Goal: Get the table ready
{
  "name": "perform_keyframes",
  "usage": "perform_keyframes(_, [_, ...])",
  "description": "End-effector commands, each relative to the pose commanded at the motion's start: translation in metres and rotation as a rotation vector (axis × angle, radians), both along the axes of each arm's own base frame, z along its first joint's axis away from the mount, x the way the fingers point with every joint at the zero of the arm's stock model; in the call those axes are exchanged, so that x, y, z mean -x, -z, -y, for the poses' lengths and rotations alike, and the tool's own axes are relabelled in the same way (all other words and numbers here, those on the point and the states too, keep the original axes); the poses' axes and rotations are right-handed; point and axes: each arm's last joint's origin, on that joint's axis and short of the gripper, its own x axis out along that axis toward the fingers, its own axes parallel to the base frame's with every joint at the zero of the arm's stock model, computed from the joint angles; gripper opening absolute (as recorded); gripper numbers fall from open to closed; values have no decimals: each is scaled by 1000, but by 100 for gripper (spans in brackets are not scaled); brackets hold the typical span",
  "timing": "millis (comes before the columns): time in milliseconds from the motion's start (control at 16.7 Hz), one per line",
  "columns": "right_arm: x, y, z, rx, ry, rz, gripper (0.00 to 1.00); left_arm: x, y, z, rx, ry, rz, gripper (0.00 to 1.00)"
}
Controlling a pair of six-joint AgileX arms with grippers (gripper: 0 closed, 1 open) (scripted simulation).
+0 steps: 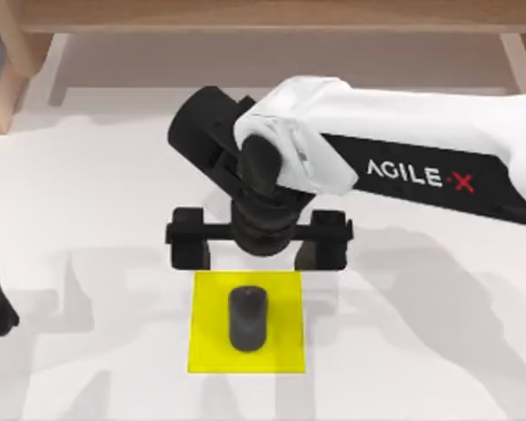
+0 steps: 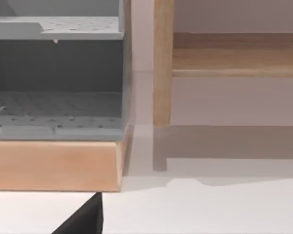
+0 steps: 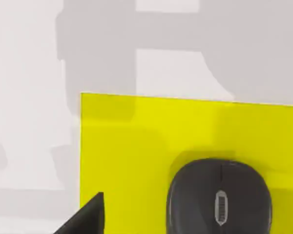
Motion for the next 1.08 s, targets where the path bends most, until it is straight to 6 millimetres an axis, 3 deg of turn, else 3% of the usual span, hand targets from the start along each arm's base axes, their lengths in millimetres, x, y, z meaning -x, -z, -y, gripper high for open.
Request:
perform_keyframes(240, [-30,-5,48,-95,-49,113,100,0,0,0,0,0,0,100])
perform_keyframes(480, [-47,13,115,-153,-155,222,100,0,0,0,0,0,0,100])
perform_keyframes(840, [-41,43,226,-186,-406,519,100,0,0,0,0,0,0,100])
perform_keyframes(1080, [-28,41,297,-55,-605,887,100,0,0,0,0,0,0,100])
